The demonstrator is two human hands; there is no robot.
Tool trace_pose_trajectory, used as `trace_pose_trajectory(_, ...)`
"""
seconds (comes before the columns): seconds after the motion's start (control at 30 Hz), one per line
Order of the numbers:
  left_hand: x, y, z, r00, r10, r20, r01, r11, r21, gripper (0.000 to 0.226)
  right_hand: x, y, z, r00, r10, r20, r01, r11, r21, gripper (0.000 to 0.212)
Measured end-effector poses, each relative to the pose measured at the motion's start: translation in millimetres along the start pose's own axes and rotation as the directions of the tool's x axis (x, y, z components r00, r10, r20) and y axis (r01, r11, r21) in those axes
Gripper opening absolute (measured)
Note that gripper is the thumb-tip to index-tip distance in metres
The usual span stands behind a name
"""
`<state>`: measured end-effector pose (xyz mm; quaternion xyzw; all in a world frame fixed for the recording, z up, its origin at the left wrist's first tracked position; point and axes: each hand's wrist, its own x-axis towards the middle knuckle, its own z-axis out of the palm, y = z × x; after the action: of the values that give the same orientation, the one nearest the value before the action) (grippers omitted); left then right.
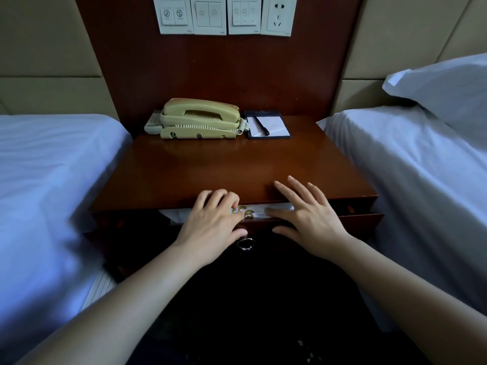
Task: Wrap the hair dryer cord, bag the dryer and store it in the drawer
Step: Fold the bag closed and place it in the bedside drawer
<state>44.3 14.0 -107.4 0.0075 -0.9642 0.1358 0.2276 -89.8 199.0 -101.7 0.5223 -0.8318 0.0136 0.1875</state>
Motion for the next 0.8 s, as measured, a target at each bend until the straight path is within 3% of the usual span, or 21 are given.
trace_pose_trajectory(0.1,4.3,1.8,-2.7,0.999,-0.039,-0.001,0.039,0.999,-0.018,0.029,3.8,-1.5,-1.0,1.000,0.008,-0.020,-0.008,1.000,0.009,0.040)
trace_pose_trajectory(0.23,2.9,1.0,-4.3,0.994,-0.048,-0.102,0.037,0.993,-0.111,0.039,0.2,-1.6,-0.2,0.985,-0.021,-0.174,0.031,0.998,0.055,0.027)
trace_pose_trajectory(0.33,0.9,-1.5,-2.6,0.994,-0.071,-0.080,0.064,0.994,-0.089,0.063,-1.1,1.1,1.8,0.984,0.041,-0.174,-0.019,0.992,0.127,0.051)
trace_pose_trajectory(0.47,0.3,-7.2,5.9,0.989,-0.149,0.021,0.150,0.987,-0.049,0.074,5.9,7.0,3.9,0.993,0.117,0.003,-0.116,0.982,0.146,0.080)
trace_pose_trajectory(0.63,11.8,-13.6,12.1,0.982,-0.191,0.015,0.191,0.977,-0.097,0.070,19.2,10.6,4.2,0.987,0.139,-0.083,-0.122,0.975,0.183,0.073)
trace_pose_trajectory(0.8,18.1,-20.8,17.4,0.984,-0.160,-0.079,0.151,0.982,-0.114,0.066,27.5,12.3,7.0,0.977,0.151,-0.150,-0.131,0.982,0.140,0.065)
